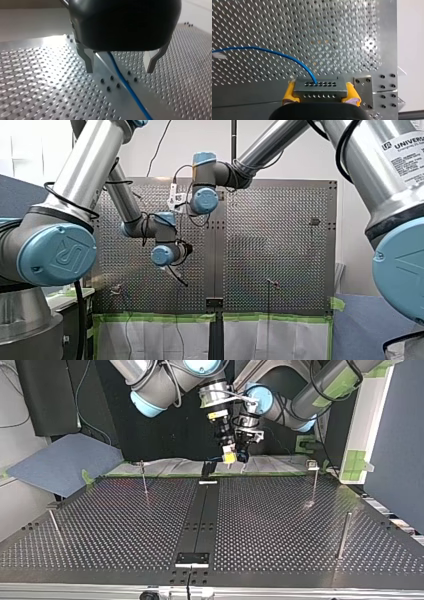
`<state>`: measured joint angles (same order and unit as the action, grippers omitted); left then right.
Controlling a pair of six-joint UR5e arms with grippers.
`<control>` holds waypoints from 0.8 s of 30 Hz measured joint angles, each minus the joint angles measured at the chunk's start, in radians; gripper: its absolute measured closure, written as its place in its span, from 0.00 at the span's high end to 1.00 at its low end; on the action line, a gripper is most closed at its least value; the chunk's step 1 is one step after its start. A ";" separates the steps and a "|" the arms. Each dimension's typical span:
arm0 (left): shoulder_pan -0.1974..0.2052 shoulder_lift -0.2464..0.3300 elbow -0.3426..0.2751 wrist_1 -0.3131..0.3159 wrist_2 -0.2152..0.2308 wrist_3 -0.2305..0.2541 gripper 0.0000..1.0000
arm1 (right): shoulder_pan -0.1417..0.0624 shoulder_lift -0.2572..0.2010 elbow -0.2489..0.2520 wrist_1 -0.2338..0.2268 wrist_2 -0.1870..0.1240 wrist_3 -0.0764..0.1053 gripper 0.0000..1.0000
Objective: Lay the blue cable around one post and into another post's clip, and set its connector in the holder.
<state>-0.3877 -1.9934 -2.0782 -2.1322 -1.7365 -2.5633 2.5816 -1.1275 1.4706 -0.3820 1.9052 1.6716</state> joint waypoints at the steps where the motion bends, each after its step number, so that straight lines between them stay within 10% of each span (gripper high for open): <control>1: 0.003 0.000 0.000 -0.006 -0.008 0.005 1.00 | 0.004 0.000 0.000 0.005 0.005 0.003 0.00; 9: 0.013 0.000 -0.003 -0.071 -0.036 0.069 1.00 | -0.032 -0.010 0.000 0.040 0.048 0.016 0.00; 24: 0.006 0.001 -0.005 -0.145 -0.025 0.157 1.00 | -0.146 -0.012 0.001 0.052 0.024 0.009 0.00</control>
<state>-0.3816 -1.9927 -2.0831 -2.2771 -1.7617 -2.4064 2.4357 -1.1399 1.4715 -0.3301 1.9295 1.6808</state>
